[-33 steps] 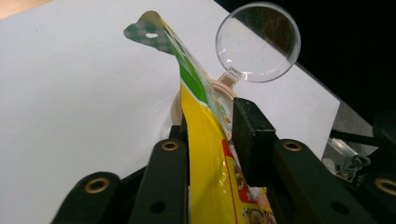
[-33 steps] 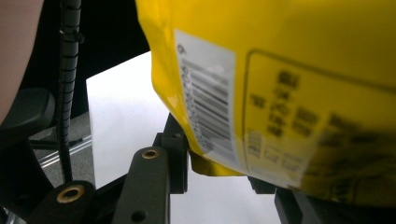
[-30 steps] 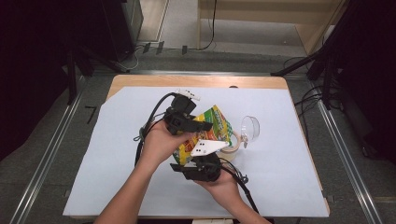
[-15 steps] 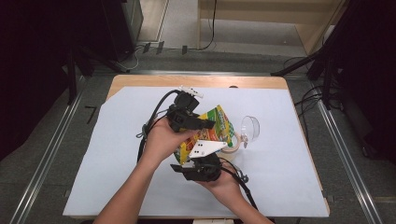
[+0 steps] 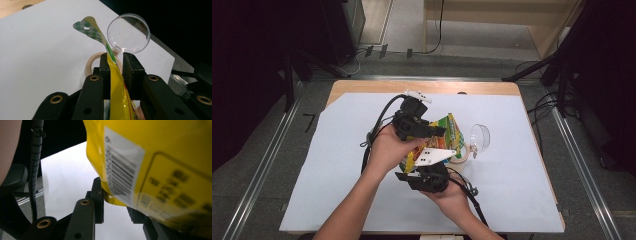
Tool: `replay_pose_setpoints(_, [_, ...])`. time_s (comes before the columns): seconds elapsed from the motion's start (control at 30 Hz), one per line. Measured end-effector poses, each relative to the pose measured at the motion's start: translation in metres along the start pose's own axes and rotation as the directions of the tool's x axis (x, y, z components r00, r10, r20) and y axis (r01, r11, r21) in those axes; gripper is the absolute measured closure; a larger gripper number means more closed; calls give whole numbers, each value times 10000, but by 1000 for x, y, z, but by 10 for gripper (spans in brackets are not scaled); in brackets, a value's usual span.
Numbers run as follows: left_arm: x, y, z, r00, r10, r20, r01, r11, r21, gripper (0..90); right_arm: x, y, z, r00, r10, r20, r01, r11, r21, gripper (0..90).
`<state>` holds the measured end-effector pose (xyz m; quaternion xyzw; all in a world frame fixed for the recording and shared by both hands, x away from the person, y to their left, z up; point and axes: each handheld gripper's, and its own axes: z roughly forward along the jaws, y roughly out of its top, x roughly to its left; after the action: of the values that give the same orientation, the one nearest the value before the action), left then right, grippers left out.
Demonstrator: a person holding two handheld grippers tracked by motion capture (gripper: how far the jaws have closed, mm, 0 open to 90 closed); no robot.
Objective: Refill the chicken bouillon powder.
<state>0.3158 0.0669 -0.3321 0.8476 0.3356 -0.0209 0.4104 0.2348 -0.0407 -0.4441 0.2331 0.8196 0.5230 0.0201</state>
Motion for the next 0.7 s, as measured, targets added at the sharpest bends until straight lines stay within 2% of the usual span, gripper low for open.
replay_pose_setpoints(0.43, [0, 1, -9, 9999, 18, -116, -19, 9999, -138, 779, 0, 6, 6, 9997, 77, -234, -83, 9996, -271, 724])
replay_pose_setpoints(0.7, [-6, 0, -8, 9997, 211, -86, -212, 9997, -144, 782, 0, 3, 6, 9997, 69, -248, -78, 9992, -387, 739])
